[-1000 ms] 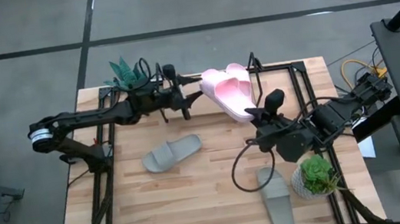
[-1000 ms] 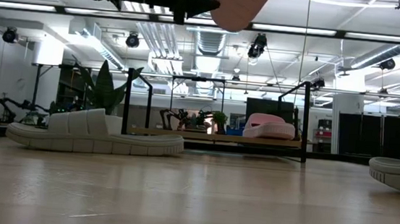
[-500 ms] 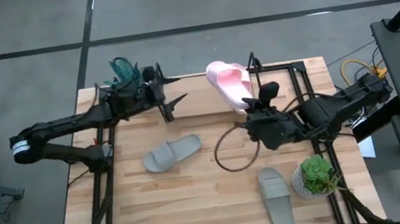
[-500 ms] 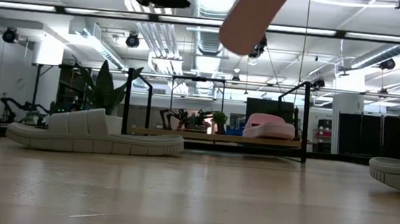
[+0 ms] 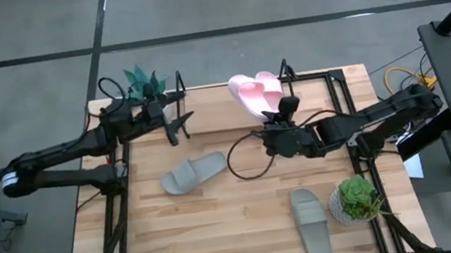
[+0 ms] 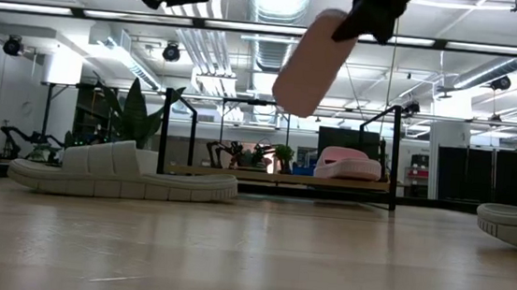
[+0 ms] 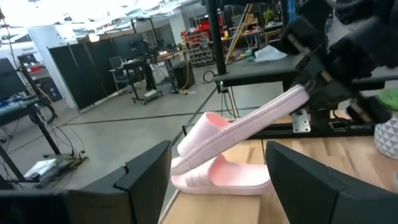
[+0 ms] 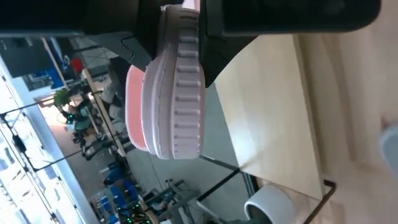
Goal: Pick and place slides into the shelf
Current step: Put the pink slide on the shelf
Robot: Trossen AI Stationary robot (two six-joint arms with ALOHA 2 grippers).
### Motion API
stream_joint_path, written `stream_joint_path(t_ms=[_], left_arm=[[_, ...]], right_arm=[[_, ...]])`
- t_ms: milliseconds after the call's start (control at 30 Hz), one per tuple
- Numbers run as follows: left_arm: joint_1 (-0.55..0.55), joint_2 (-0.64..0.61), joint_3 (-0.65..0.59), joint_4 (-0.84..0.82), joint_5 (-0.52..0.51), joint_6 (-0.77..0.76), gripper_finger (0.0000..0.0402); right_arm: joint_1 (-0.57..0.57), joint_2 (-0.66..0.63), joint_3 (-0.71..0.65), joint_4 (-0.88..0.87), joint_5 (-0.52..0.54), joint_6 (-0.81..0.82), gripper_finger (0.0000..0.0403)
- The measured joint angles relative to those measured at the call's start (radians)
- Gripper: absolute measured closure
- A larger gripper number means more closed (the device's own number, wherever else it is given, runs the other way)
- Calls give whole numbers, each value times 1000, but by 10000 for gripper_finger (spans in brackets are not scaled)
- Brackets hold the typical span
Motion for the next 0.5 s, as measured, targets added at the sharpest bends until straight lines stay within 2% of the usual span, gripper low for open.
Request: stream_joint_path(t_ms=[267,500], left_arm=[[0,-10,-24,6,-1,-7,157],[0,18,-24,2,-7,-6,157]], right_arm=[[-46,2,-175,316,1,-107,354],[-69,126,-176,335,25,-113,354]])
